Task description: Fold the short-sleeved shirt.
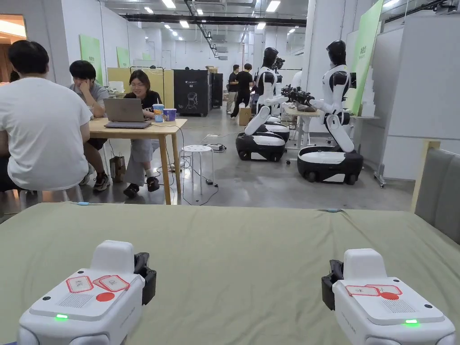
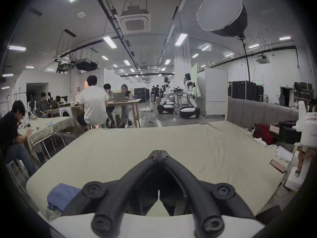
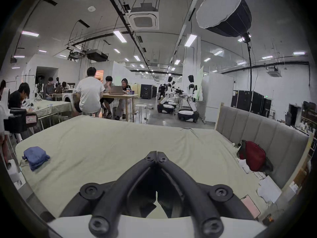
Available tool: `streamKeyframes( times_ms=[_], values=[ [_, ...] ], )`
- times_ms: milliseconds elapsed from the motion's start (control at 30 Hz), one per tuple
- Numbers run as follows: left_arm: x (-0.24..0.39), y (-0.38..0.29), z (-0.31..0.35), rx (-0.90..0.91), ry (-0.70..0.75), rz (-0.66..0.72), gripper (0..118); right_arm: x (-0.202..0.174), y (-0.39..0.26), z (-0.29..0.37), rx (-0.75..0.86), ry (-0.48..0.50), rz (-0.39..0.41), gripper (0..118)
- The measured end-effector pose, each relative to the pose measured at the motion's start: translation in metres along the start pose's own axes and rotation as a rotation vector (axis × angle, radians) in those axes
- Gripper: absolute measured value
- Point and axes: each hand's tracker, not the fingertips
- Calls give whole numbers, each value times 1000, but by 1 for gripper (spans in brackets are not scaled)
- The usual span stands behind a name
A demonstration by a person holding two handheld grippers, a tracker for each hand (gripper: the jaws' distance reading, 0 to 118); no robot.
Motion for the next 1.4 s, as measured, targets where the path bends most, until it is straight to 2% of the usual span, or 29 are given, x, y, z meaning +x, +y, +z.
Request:
streamKeyframes(
  times_ms=[367, 467, 567, 600, 667, 700, 733, 767, 1200, 1400],
  values=[
    [5, 7, 11, 32, -12, -9, 2, -5, 2, 1, 13, 10, 0, 0],
    [6, 7, 11, 38, -17, -11, 25, -5, 1, 0, 19, 14, -4, 5],
    [7, 5, 11, 47, -15, -11, 42, -5, 2, 0, 22, 11, -8, 49],
    [7, 5, 11, 48, -13, -10, 55, -5, 1, 0, 20, 19, -14, 66],
    [7, 4, 10, 48, -17, -5, 81, -6, 1, -1, 16, 23, -19, 85],
    [7, 4, 10, 47, -23, -2, 101, -6, 1, -2, 14, 22, -19, 101],
    [8, 4, 9, 47, -24, -2, 113, -7, 0, -4, 9, 20, -17, 113],
    [9, 3, 9, 49, -22, -7, 118, -8, 0, -5, 6, 20, -15, 118],
    [9, 2, 8, 66, -7, -32, 118, -10, 5, -2, 34, 2, -26, 118],
    [10, 0, 8, 54, -18, -27, 118, -9, 5, -3, 15, 52, -90, 118]
  ],
)
